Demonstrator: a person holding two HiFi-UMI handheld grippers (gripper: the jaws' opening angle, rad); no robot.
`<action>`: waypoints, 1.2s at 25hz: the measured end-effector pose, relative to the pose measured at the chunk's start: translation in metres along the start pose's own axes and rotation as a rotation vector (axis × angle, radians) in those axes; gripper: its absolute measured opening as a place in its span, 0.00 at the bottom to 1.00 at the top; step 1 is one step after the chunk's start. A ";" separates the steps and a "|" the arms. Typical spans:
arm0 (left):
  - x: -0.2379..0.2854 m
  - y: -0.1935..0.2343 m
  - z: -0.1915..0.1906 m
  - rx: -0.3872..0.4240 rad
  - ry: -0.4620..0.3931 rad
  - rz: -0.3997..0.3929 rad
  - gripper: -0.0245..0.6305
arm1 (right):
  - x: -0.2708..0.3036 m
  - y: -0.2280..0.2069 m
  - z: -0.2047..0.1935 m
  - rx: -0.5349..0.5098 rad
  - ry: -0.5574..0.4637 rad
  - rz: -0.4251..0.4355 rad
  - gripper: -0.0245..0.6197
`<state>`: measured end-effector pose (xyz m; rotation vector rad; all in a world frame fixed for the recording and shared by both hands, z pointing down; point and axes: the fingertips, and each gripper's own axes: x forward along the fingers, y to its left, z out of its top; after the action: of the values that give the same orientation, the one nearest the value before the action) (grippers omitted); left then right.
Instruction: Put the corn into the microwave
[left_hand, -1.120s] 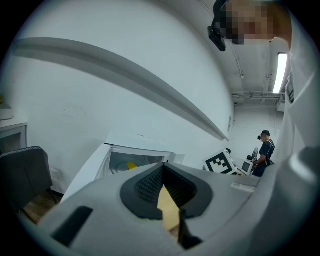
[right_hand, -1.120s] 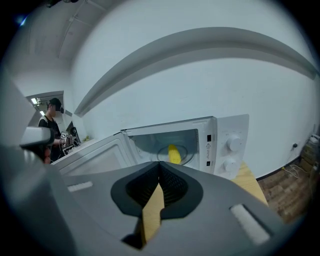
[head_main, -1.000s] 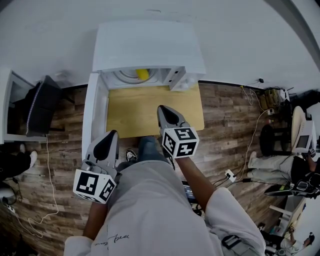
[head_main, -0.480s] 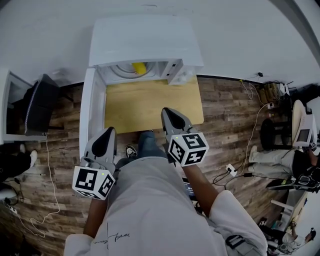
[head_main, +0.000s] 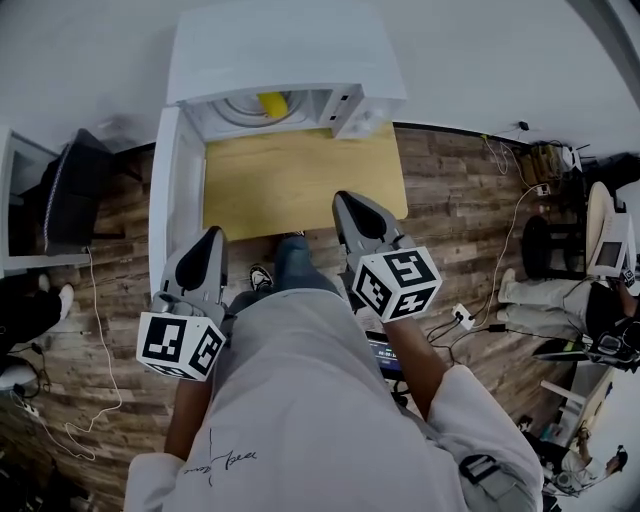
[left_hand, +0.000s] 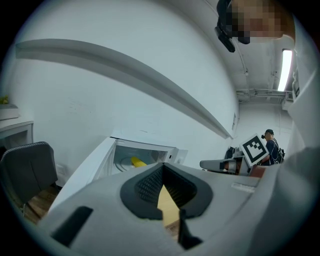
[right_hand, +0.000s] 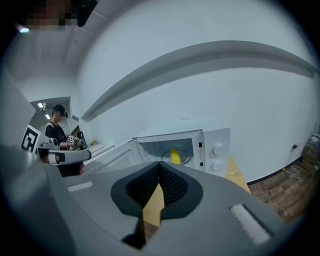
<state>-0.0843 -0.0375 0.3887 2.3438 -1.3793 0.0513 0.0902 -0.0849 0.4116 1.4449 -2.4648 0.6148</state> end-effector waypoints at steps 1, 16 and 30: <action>0.000 0.000 0.001 -0.008 -0.007 0.003 0.02 | -0.002 0.000 0.001 -0.004 0.000 0.004 0.06; 0.000 0.010 0.011 -0.010 -0.013 0.032 0.02 | -0.011 0.002 0.005 0.007 -0.008 0.029 0.05; -0.002 0.013 0.003 -0.012 0.023 0.018 0.02 | -0.011 0.009 0.000 -0.009 0.024 0.024 0.05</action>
<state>-0.0968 -0.0429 0.3897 2.3138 -1.3858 0.0748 0.0880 -0.0728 0.4053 1.3982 -2.4675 0.6210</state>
